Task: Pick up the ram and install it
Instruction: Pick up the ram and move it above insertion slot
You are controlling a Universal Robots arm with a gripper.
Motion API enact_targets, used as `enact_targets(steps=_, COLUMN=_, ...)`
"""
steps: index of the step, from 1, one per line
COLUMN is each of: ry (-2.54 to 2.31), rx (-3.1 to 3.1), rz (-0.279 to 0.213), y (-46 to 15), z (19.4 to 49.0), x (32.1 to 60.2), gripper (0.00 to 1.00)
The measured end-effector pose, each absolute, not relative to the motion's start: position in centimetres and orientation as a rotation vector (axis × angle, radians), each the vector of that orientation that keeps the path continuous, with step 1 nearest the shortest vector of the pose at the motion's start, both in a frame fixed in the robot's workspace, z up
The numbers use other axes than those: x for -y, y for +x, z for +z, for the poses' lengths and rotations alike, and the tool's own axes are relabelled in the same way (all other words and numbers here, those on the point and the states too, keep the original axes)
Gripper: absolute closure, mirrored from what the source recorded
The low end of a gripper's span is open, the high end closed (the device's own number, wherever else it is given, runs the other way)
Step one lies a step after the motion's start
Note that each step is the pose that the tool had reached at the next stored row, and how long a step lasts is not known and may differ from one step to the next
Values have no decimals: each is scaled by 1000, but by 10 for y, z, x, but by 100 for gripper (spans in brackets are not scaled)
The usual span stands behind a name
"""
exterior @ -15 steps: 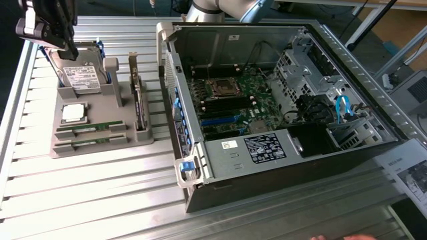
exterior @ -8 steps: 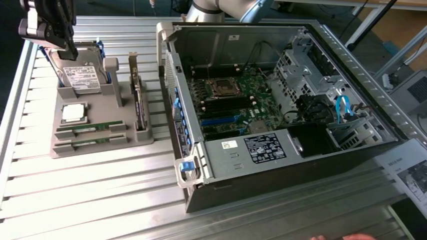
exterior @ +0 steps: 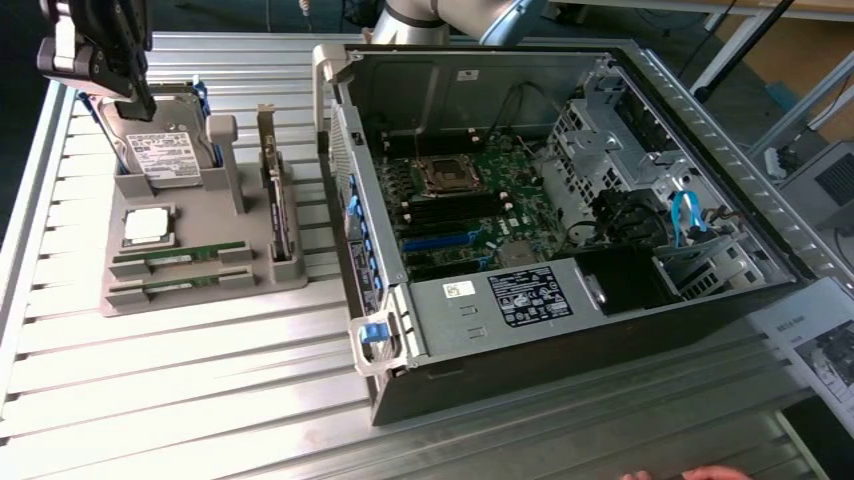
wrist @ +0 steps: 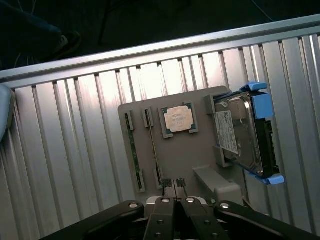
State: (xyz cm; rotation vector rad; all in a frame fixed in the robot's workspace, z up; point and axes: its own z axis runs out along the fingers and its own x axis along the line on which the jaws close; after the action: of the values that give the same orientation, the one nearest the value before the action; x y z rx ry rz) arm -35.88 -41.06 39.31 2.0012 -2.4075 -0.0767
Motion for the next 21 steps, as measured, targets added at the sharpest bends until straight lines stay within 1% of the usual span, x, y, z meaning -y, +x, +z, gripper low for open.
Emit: enact_targets(steps=21, ry=2041, rx=2372, rz=-76, y=-359, z=393, x=411, gripper=90)
